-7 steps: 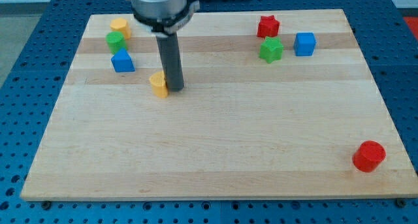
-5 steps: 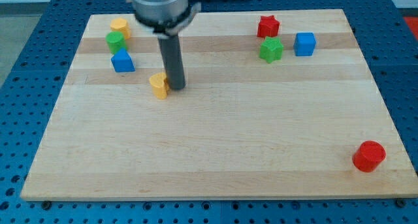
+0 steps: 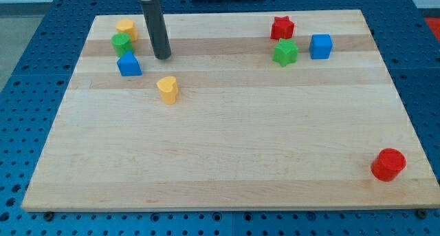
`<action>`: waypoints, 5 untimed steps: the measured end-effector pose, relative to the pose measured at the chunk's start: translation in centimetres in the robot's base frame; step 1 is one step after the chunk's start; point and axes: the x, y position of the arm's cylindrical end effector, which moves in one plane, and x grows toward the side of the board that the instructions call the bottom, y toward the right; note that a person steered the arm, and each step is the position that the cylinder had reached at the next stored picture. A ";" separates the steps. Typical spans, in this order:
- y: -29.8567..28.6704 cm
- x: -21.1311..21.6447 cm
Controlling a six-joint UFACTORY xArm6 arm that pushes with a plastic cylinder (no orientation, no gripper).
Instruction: Move the yellow heart to the middle bottom
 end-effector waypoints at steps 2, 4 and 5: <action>0.6 6.9; 0.9 11.1; 2.6 12.4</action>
